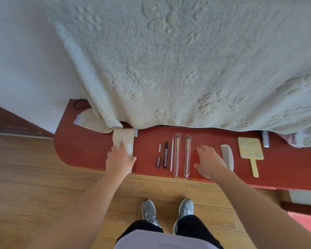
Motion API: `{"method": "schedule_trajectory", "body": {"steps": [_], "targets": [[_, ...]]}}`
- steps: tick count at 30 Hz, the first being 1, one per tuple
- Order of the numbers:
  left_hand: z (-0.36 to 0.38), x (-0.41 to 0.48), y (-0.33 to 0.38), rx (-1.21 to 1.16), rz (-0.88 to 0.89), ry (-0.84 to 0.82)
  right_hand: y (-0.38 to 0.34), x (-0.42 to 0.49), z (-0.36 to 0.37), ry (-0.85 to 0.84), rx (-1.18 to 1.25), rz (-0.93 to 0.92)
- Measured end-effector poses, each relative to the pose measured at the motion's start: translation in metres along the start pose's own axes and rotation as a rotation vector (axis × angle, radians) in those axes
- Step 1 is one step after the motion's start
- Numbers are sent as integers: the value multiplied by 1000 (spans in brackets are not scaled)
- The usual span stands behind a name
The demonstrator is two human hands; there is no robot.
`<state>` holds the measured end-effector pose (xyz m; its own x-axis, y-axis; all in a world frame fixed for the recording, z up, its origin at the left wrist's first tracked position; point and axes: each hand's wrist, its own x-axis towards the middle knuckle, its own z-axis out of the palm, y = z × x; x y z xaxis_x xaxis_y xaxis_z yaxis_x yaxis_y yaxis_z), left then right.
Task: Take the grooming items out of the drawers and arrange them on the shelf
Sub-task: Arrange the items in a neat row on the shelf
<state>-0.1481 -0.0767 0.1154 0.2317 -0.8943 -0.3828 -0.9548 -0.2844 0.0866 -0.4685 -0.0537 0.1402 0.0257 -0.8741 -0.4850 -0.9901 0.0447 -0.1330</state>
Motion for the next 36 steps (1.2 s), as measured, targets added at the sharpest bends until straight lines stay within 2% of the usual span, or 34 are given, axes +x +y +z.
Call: {"method": "schedule_trajectory", "body": {"steps": [5, 20, 29, 36], "targets": [[5, 1, -4, -56, -6, 16, 1, 4, 11, -31, 8, 9], [12, 2, -6, -127, -48, 103, 6, 8, 22, 36, 42, 11], [9, -1, 2, -270, -129, 119, 7, 8, 25, 49, 61, 15], [9, -13, 9, -322, -106, 150, 7, 8, 25, 56, 61, 10]]}}
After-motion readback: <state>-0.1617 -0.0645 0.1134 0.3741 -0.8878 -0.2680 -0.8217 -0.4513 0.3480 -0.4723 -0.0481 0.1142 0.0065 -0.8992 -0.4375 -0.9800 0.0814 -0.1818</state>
